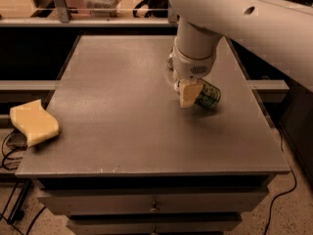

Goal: Knock green can over

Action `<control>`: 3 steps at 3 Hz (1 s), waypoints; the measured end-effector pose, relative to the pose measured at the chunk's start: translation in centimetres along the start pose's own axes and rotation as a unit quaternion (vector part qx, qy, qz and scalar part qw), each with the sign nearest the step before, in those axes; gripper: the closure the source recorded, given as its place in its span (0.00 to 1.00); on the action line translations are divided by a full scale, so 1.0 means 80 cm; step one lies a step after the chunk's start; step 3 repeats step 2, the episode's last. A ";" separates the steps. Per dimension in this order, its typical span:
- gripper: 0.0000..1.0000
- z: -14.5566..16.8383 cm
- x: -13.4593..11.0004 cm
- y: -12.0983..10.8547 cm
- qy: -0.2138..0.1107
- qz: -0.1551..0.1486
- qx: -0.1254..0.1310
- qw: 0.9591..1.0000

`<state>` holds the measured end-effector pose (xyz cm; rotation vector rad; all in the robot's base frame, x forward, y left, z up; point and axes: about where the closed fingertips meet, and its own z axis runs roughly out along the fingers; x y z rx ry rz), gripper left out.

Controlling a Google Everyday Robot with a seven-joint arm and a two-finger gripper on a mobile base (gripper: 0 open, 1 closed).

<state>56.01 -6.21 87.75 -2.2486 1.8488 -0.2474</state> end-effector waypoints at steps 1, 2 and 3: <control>0.00 -0.009 -0.022 -0.002 -0.037 0.006 -0.006 0.999; 0.00 -0.008 -0.022 -0.001 -0.035 0.005 -0.007 0.999; 0.00 -0.008 -0.022 -0.001 -0.035 0.005 -0.007 0.999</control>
Offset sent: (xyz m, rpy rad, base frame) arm -0.0028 0.0166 0.0088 0.0714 0.0273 0.0070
